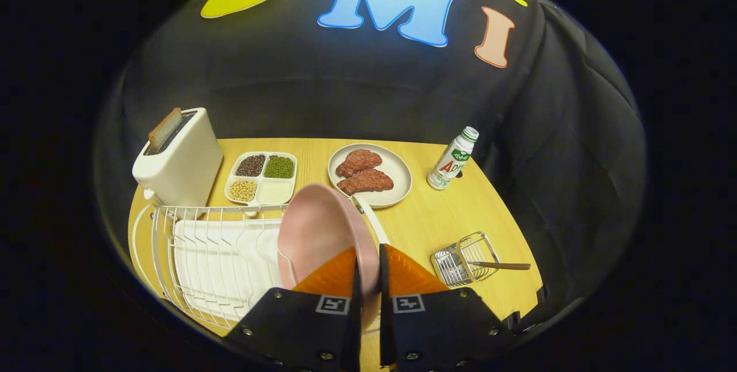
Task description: Take the plate from the dish rack, then take the spoon from the basket and place it into the plate.
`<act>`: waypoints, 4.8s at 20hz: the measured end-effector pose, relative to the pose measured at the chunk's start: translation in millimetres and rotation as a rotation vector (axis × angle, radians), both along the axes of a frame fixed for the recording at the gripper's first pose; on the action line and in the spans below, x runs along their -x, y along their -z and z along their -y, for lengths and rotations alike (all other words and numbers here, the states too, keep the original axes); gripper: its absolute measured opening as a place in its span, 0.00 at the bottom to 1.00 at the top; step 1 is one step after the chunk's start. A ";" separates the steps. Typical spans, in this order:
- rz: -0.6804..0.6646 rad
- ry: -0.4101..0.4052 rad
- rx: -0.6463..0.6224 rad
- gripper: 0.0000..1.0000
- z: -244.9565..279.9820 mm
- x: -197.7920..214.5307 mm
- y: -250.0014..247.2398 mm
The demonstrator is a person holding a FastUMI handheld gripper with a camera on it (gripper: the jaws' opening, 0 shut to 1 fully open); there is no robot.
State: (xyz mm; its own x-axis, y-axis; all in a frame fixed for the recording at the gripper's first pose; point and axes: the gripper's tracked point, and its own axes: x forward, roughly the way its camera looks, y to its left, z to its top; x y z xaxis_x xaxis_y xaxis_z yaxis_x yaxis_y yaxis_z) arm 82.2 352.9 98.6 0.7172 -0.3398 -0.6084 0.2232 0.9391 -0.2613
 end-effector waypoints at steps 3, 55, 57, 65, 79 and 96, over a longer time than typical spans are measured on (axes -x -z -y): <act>-0.019 -0.024 0.072 0.09 -7.2 -0.8 -5.2; 0.063 -0.173 -0.378 0.09 166.7 191.5 -8.4; 0.032 -0.202 -0.458 0.09 159.5 197.6 14.6; -0.087 -0.255 -0.650 0.09 134.5 198.7 92.1; -0.250 -0.273 -0.878 0.09 69.2 192.5 152.5; 0.240 -0.434 -0.428 0.51 158.1 161.6 47.4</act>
